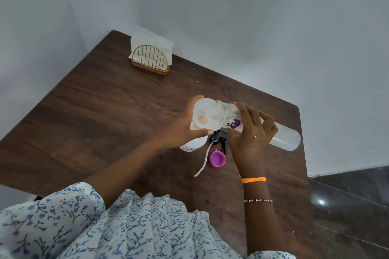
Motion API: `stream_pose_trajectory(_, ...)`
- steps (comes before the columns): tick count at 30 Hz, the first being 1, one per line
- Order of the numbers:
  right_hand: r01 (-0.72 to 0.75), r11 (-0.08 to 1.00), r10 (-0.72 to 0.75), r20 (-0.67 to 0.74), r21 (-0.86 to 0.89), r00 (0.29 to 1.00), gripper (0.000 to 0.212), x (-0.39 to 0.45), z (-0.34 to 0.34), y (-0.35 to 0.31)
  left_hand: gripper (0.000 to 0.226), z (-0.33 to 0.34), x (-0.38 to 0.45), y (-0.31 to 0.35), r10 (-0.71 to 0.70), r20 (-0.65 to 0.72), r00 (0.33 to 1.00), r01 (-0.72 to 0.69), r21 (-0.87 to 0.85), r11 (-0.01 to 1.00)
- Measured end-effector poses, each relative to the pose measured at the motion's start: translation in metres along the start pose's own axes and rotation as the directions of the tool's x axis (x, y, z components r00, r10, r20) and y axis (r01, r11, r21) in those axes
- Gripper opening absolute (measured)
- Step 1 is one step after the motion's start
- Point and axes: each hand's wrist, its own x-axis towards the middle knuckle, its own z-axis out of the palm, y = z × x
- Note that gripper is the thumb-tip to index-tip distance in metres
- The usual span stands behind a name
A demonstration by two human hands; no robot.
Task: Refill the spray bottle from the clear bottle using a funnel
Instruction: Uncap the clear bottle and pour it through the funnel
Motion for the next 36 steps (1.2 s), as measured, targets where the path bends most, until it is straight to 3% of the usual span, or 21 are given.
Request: stream_pose_trajectory(36, -0.018, 1.0, 0.018, 0.02, -0.008, 1.0, 0.062, -0.0009, -0.0036, -0.0002, 0.091, 0.0009, 0.0018, -0.0046, 0.0, -0.001, 1.0, 0.0, -0.006, 1.0)
